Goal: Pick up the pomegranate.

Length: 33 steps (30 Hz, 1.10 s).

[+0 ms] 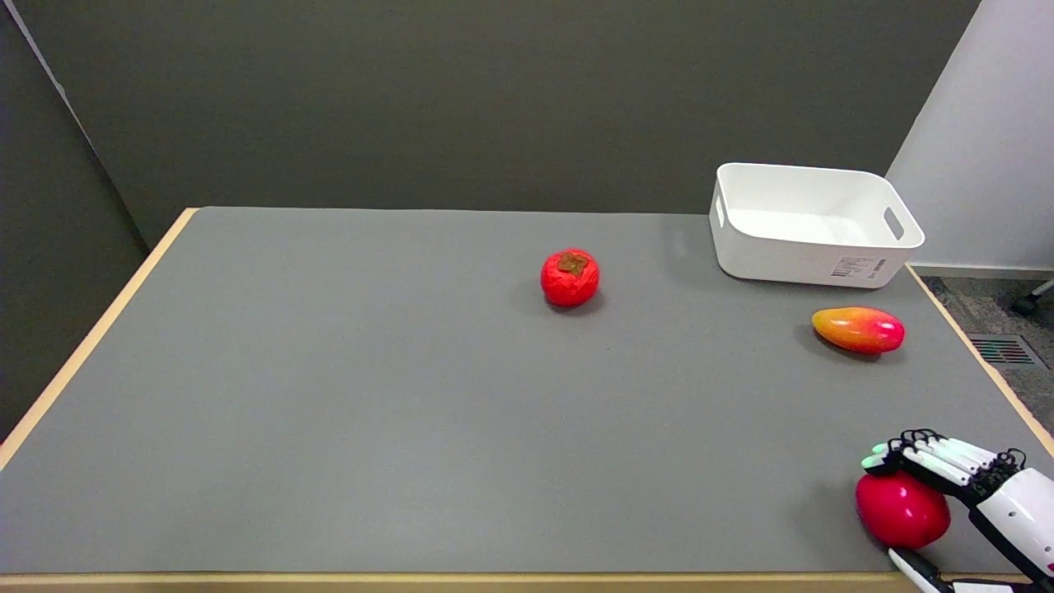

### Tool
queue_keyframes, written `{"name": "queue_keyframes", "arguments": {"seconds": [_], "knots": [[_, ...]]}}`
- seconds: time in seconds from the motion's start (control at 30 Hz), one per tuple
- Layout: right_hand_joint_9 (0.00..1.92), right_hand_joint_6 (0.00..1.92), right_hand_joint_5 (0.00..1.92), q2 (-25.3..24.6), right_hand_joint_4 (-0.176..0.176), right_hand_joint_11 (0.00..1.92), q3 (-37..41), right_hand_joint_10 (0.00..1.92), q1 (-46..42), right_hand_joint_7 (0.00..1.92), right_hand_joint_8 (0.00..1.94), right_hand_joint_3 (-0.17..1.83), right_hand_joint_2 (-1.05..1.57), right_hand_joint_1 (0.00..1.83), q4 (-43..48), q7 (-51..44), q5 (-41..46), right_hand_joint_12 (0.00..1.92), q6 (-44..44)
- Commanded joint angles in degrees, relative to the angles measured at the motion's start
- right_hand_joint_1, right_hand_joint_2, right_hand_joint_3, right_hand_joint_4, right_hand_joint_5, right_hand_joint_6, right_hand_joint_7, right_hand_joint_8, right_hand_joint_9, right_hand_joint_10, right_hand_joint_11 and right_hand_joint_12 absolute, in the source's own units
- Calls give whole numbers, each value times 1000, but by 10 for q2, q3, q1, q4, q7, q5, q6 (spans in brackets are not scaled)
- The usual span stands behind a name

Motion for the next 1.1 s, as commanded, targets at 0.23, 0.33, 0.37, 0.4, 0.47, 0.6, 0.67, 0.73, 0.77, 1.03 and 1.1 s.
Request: {"name": "queue_keyframes", "arguments": {"seconds": [0.23, 0.33, 0.37, 0.4, 0.47, 0.6, 0.67, 0.73, 0.77, 1.03, 1.1], "knots": [[777, 1525, 566, 6, -117, 696, 2, 1225, 35, 865, 1315, 134, 1197, 1177, -12, 4, 51, 1647, 0], [800, 1509, 579, 18, -116, 708, 3, 1256, 46, 871, 1330, 185, 1169, 1179, -8, 11, 67, 1663, 0], [803, 1506, 580, 24, -116, 711, 3, 1260, 51, 871, 1333, 192, 1165, 1179, -8, 18, 70, 1667, 0], [810, 1503, 581, 29, -115, 729, 3, 1267, 56, 868, 1344, 199, 1164, 1176, -8, 25, 73, 1683, 0], [819, 1500, 581, 40, -114, 751, 4, 1275, 67, 865, 1357, 208, 1162, 1173, -8, 42, 78, 1705, -1], [832, 1484, 590, 60, -126, 774, 5, 1297, 86, 877, 1372, 265, 1128, 1184, -5, 59, 88, 1757, -2], [838, 1477, 594, 74, -131, 785, 5, 1306, 100, 880, 1374, 283, 1117, 1188, -2, 68, 98, 1773, -2], [848, 1474, 597, 86, -138, 816, 5, 1311, 116, 883, 1376, 297, 1110, 1190, 3, 76, 112, 1798, -4], [850, 1473, 598, 92, -138, 819, 5, 1313, 125, 883, 1377, 301, 1108, 1190, 4, 78, 116, 1802, -5], [853, 1468, 600, 157, -141, 829, -25, 1321, 205, 885, 1381, 313, 1101, 1192, 23, 79, 149, 1829, -59], [853, 1468, 599, 176, -142, 829, -46, 1321, 231, 885, 1381, 312, 1101, 1192, 20, 79, 169, 1829, -73]]}}
